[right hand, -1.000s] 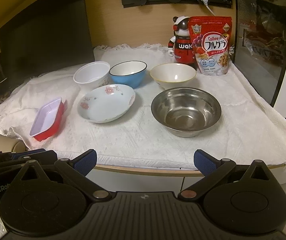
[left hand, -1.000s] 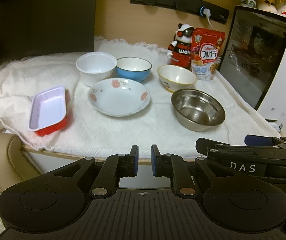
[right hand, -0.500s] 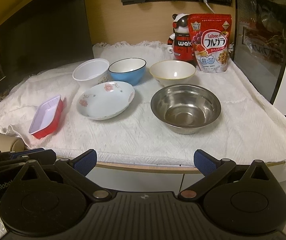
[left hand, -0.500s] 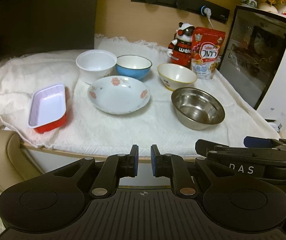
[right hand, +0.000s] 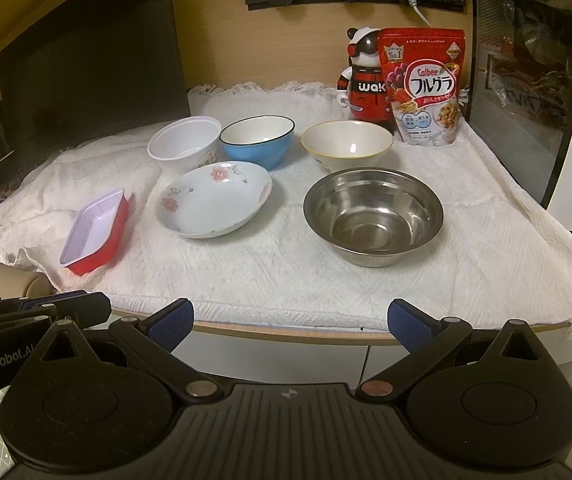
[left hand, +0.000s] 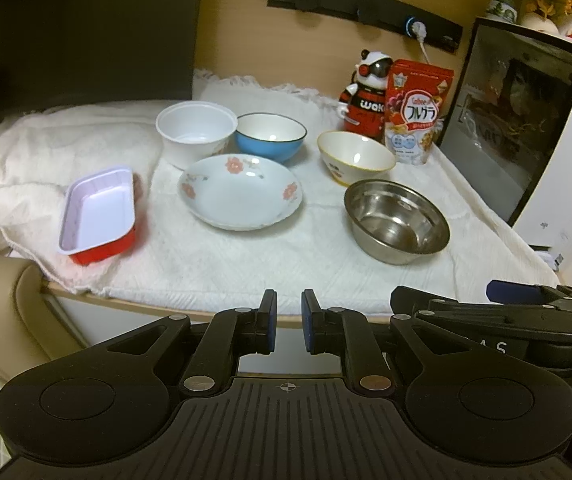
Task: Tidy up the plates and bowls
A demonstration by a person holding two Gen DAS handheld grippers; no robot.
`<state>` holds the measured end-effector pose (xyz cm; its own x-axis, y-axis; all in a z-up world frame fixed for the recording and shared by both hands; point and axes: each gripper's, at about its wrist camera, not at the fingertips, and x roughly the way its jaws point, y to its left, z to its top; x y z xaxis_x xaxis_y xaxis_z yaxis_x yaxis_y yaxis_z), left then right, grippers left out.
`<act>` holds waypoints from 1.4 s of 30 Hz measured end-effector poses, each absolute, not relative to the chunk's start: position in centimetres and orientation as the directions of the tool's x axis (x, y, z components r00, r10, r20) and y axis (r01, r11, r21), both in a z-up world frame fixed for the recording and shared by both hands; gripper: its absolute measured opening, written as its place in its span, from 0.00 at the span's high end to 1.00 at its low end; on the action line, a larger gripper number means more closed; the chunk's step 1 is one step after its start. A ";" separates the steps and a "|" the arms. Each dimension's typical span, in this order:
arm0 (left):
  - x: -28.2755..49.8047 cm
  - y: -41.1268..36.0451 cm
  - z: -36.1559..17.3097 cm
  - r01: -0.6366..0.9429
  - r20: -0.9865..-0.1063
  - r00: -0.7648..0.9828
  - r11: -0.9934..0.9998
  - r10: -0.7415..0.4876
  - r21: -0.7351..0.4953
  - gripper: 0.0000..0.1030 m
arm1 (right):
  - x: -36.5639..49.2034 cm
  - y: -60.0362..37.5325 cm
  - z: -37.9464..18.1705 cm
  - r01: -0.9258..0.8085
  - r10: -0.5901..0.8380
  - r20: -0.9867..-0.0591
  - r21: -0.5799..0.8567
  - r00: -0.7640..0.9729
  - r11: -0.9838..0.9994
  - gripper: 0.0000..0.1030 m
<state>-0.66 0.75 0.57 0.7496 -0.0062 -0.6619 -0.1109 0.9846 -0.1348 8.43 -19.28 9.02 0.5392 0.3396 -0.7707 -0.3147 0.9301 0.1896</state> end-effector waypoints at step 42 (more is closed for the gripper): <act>0.9 4.7 -0.2 -0.163 -0.677 0.736 0.967 -0.013 -0.195 0.85 | 10.5 -15.7 8.6 -0.336 0.359 -0.773 0.200 0.524 0.920 0.00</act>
<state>0.91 4.73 -0.18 0.7355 -0.0132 -0.6774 -0.1625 0.9672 -0.1954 10.45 -15.67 8.62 0.5236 0.3591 -0.7726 -0.3361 0.9203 0.2000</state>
